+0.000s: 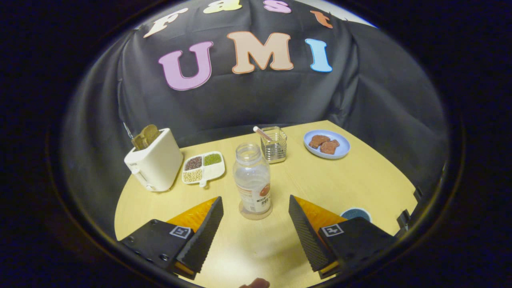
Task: Take the bottle from table, then pour the juice into the cup, finally place the bottle on the coaster
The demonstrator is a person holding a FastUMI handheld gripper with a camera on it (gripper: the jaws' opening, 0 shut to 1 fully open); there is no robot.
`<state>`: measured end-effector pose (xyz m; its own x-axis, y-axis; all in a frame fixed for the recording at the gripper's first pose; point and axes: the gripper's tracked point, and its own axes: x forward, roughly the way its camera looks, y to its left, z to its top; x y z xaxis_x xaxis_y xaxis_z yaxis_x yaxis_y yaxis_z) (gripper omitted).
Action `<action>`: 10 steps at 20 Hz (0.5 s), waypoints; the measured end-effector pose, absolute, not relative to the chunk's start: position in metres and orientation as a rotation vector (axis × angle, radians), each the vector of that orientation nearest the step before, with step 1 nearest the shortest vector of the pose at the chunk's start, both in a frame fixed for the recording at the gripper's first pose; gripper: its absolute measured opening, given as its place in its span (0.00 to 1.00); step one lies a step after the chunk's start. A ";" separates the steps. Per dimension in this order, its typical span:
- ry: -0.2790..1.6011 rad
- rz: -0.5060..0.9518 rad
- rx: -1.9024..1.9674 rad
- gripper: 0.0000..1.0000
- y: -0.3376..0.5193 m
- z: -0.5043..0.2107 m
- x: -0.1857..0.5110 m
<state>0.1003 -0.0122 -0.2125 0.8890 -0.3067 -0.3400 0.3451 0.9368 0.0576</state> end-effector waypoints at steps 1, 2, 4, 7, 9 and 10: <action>0.318 -0.332 0.110 1.00 -0.015 -0.200 0.096; 0.305 -0.331 0.099 1.00 -0.019 -0.188 0.091; 0.284 -0.316 0.094 1.00 -0.022 -0.166 0.084; 0.248 -0.254 0.090 0.99 -0.019 -0.131 0.075; 0.230 -0.215 0.070 0.99 -0.021 -0.111 0.073; 0.223 -0.200 0.054 0.99 -0.024 -0.100 0.070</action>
<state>0.0704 -0.0242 -0.0999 0.9555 -0.1911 -0.2248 0.2030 0.9787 0.0306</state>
